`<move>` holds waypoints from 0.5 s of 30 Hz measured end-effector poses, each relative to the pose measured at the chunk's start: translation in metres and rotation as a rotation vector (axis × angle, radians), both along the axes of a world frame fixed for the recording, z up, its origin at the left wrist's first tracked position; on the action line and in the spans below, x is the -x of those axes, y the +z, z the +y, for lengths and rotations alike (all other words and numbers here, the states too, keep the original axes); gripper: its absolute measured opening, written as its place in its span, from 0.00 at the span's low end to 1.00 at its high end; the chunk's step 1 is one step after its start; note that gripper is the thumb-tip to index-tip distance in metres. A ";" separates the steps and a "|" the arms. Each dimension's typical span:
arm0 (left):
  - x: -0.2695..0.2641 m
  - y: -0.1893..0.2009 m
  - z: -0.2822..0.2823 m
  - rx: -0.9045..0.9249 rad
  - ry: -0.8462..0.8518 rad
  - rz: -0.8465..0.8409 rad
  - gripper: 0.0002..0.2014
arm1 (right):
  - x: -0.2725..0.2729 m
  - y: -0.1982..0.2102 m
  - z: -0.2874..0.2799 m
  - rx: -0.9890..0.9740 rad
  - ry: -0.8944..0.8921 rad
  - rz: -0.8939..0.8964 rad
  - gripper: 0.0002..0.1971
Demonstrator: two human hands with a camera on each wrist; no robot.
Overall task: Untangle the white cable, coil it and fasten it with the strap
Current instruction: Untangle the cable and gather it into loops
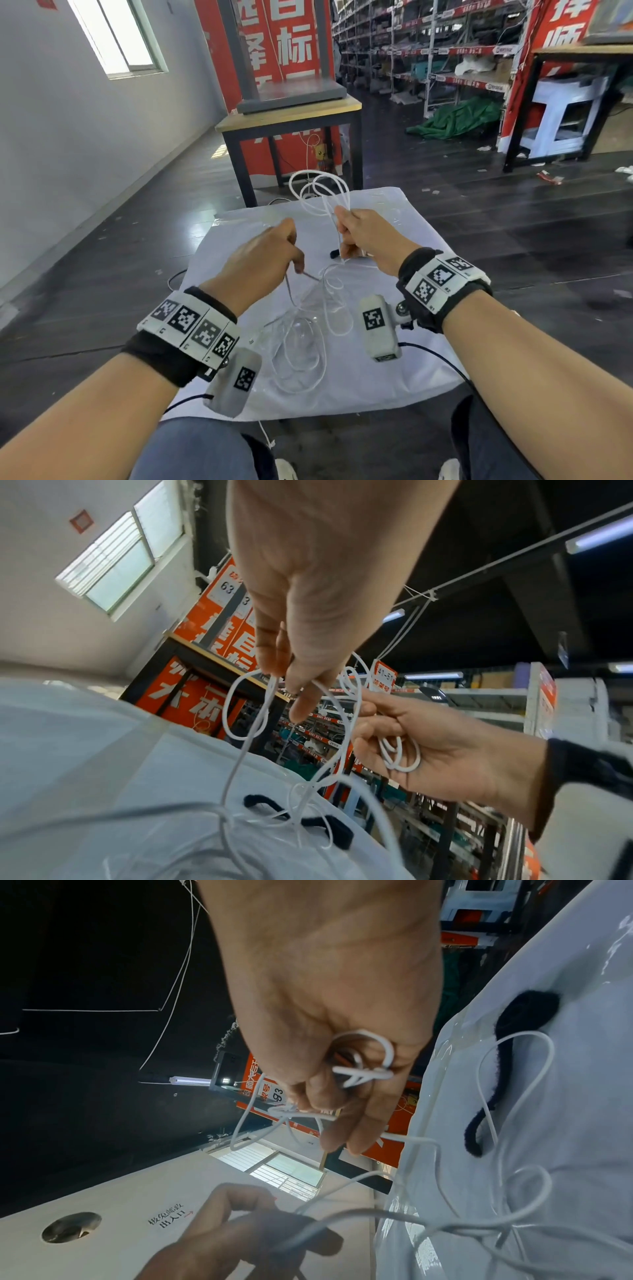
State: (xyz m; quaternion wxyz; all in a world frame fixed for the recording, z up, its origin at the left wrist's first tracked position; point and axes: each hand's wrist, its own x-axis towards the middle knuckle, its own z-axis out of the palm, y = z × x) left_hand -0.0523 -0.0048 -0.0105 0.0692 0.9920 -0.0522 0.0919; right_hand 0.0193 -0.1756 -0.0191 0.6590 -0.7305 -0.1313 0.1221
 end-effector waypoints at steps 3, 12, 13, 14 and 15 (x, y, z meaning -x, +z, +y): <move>-0.003 -0.003 0.007 -0.007 -0.023 -0.132 0.07 | -0.001 -0.002 0.004 -0.062 0.026 0.046 0.19; -0.004 0.004 0.005 0.385 -0.016 -0.095 0.09 | 0.000 -0.001 0.004 -0.111 0.051 0.079 0.18; -0.005 0.005 0.005 0.445 0.002 -0.093 0.09 | 0.001 0.000 0.004 -0.103 0.076 0.093 0.18; -0.005 0.005 0.004 0.511 0.021 -0.103 0.09 | 0.002 0.000 0.003 -0.086 0.104 0.108 0.18; -0.007 0.006 0.004 0.578 0.037 -0.124 0.08 | 0.003 0.001 0.003 -0.063 0.133 0.127 0.17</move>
